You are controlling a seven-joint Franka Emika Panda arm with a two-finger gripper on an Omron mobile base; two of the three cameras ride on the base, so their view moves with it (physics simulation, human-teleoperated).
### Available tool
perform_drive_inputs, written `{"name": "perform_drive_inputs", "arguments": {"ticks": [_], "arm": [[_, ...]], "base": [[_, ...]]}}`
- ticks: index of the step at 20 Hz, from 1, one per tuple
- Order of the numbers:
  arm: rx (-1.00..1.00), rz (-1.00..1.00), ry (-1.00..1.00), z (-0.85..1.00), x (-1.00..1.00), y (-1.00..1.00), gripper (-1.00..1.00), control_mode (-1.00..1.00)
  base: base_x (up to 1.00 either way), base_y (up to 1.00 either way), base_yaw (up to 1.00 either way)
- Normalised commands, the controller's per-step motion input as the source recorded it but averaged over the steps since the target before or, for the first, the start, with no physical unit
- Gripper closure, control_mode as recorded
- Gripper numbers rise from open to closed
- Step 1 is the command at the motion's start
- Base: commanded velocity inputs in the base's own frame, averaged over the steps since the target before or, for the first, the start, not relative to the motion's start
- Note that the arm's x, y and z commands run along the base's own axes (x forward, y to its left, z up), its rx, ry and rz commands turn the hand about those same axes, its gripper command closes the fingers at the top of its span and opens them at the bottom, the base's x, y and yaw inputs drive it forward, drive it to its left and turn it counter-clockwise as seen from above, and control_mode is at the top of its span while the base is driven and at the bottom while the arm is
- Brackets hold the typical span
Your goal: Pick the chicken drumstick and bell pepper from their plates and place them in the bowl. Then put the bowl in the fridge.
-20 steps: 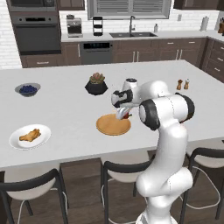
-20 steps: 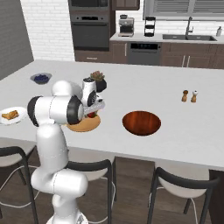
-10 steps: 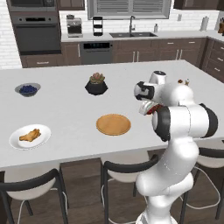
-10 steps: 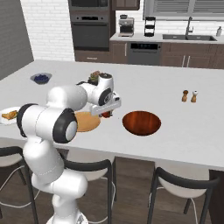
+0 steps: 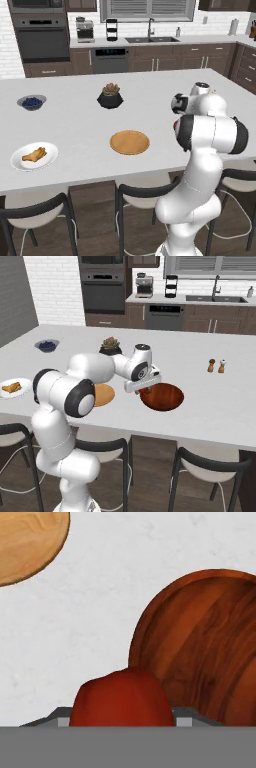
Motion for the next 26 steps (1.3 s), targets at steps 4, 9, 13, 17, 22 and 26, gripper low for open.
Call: {"name": "perform_drive_inputs", "arguments": {"ticks": [4,9,13,17,22,26], "arm": [[-0.05,-0.07,0.07,-0.06,0.40,-0.60,1.00,-1.00],[0.00,-0.05,0.07,-0.23,0.40,-0.31,1.00,-1.00],[0.00,-0.06,0.05,-0.42,0.03,-0.01,1.00,-1.00],[0.00,-0.06,0.02,-0.39,0.01,0.00,1.00,-1.00],[-0.01,-0.04,0.03,-0.40,0.24,0.00,-1.00,-1.00],[0.00,0.00,0.06,-0.22,0.15,-0.15,-1.00,-1.00]], "base": [[0.00,0.00,0.00],[0.00,0.00,0.00],[0.00,0.00,0.00],[0.00,0.00,0.00],[0.00,0.00,0.00],[0.00,0.00,0.00]]}}
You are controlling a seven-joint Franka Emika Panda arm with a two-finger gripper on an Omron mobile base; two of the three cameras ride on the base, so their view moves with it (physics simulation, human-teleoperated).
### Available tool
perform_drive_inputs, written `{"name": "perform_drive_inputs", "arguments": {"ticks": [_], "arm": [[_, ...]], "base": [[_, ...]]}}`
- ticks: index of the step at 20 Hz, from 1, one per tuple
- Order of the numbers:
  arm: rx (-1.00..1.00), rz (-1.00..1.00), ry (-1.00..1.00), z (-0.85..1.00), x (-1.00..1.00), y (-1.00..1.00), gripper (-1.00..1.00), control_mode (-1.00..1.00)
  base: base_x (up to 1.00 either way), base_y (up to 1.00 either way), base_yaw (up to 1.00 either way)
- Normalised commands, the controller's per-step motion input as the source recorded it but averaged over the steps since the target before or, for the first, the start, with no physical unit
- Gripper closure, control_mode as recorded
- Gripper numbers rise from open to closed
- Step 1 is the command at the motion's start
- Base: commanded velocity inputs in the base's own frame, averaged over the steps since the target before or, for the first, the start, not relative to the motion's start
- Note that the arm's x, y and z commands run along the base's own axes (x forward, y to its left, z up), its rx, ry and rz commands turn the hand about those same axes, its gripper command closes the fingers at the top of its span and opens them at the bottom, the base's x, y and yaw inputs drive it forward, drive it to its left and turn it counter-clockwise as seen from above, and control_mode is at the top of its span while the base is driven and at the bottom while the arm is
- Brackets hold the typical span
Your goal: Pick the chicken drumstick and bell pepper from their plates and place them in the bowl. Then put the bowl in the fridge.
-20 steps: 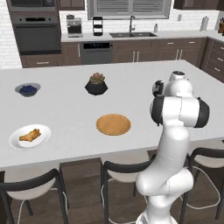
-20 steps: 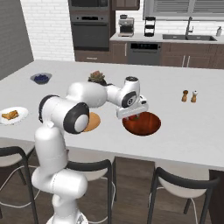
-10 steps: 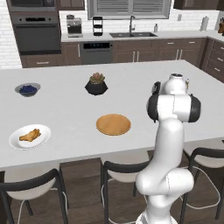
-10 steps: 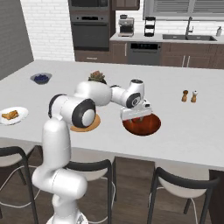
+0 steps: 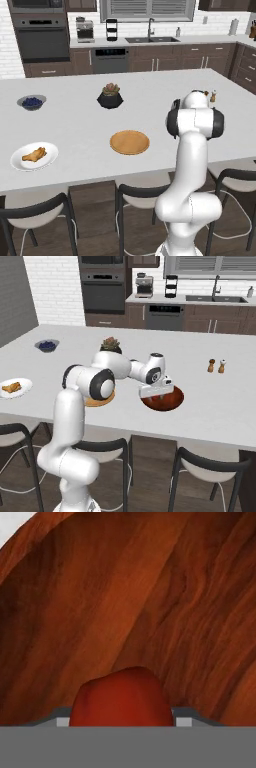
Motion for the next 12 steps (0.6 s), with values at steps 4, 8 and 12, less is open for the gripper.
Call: {"name": "perform_drive_inputs", "arguments": {"ticks": [4,8,12], "arm": [[0.00,0.00,0.05,-0.02,0.06,-0.14,-1.00,-1.00],[0.00,0.00,0.02,0.04,0.01,-0.01,-1.00,-1.00],[0.00,0.00,0.01,0.28,0.00,0.00,-1.00,-1.00]], "base": [[0.00,0.00,0.00],[0.00,0.00,0.00],[0.00,0.00,0.00]]}}
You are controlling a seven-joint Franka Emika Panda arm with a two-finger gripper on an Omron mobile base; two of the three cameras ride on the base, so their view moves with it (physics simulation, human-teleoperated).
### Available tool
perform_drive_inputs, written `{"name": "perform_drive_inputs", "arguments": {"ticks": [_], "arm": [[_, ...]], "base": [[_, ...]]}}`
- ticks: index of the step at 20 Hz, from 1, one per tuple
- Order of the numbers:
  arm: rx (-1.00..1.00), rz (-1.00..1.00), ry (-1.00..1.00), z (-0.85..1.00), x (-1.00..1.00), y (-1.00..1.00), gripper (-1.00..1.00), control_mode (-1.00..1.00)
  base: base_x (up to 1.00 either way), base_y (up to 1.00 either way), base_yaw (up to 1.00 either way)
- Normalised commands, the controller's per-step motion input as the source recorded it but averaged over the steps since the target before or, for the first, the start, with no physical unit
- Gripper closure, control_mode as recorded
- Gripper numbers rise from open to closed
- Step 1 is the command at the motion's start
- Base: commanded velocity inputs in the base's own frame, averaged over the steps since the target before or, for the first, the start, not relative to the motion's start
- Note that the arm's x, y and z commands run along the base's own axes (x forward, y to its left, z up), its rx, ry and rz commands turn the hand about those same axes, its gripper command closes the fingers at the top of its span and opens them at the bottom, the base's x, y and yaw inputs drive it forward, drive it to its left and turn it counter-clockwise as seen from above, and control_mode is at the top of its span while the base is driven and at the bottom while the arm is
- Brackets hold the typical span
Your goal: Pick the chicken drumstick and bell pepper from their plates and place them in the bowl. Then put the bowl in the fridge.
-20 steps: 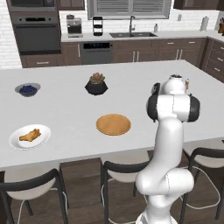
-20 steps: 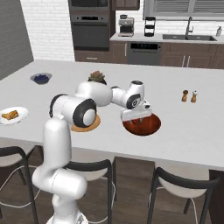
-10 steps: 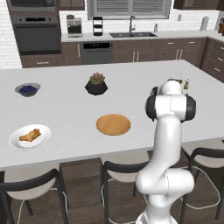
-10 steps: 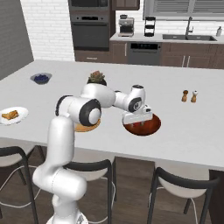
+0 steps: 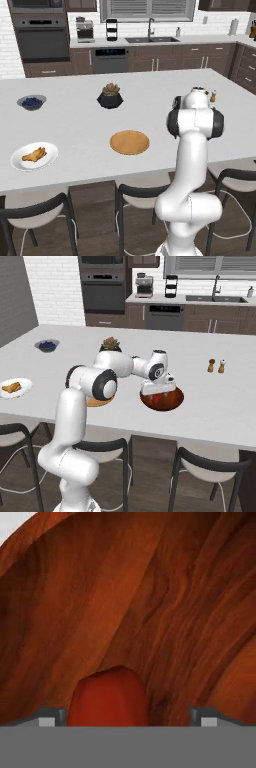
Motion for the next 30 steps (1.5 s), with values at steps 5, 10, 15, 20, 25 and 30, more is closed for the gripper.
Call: {"name": "perform_drive_inputs", "arguments": {"ticks": [5,10,15,20,25,30], "arm": [[0.00,0.00,-0.01,0.90,-0.49,0.16,-1.00,-1.00],[0.00,-0.14,-0.03,0.48,-0.84,0.60,-1.00,-1.00],[0.00,-0.21,-0.01,0.08,-0.87,0.91,-1.00,-1.00],[0.00,-0.29,-0.12,0.00,-0.64,1.00,-1.00,-1.00],[0.00,-0.34,-0.12,0.04,-0.19,1.00,-1.00,-1.00],[0.00,-0.23,-0.01,0.23,0.01,1.00,-1.00,-1.00]], "base": [[0.00,0.00,0.00],[0.00,0.00,0.00],[0.00,0.00,0.00],[0.00,0.00,0.00],[0.00,0.00,0.00],[0.00,0.00,0.00]]}}
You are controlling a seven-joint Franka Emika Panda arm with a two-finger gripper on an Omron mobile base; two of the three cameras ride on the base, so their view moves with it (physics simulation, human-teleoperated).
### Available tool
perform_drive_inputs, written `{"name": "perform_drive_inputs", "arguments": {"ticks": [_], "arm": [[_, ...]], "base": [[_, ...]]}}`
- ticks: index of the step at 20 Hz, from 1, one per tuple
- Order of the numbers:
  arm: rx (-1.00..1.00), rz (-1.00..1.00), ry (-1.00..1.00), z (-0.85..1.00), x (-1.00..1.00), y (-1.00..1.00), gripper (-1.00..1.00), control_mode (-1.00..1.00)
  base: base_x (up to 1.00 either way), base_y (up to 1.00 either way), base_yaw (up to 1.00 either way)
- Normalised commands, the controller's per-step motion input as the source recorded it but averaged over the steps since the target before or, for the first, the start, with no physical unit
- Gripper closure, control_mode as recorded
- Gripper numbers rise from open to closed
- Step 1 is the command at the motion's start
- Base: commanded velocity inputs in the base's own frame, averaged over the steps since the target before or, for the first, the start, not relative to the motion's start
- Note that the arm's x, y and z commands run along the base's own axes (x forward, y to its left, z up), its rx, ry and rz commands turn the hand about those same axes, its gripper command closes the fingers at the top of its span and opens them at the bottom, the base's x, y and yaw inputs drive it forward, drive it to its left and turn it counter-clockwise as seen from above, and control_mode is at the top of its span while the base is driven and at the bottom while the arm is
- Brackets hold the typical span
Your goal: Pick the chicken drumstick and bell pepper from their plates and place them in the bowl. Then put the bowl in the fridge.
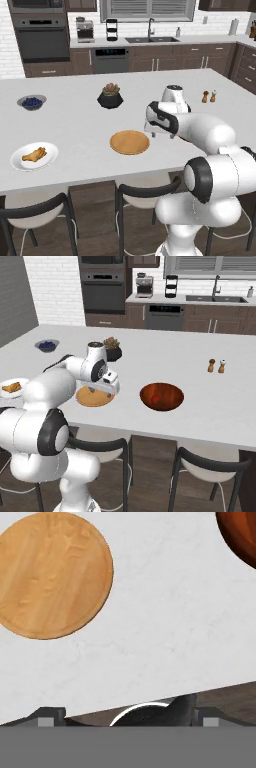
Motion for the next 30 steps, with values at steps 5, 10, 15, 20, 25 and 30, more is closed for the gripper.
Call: {"name": "perform_drive_inputs", "arguments": {"ticks": [5,10,15,20,25,30], "arm": [[0.00,-0.15,0.00,0.30,0.00,1.00,-1.00,-1.00],[0.00,-0.04,-0.03,0.14,0.00,1.00,-1.00,-1.00],[0.00,0.01,0.00,0.13,-0.01,1.00,-1.00,-1.00],[0.00,0.11,0.00,0.08,-0.24,1.00,-1.00,-1.00],[0.00,0.24,0.00,0.02,-0.53,0.92,-1.00,-1.00],[0.00,0.39,0.00,0.02,-0.34,0.88,-1.00,-1.00]], "base": [[0.00,0.00,0.00],[0.00,0.00,0.00],[0.00,0.00,0.00],[0.00,0.00,0.00],[0.00,0.00,0.00],[0.00,0.00,0.00]]}}
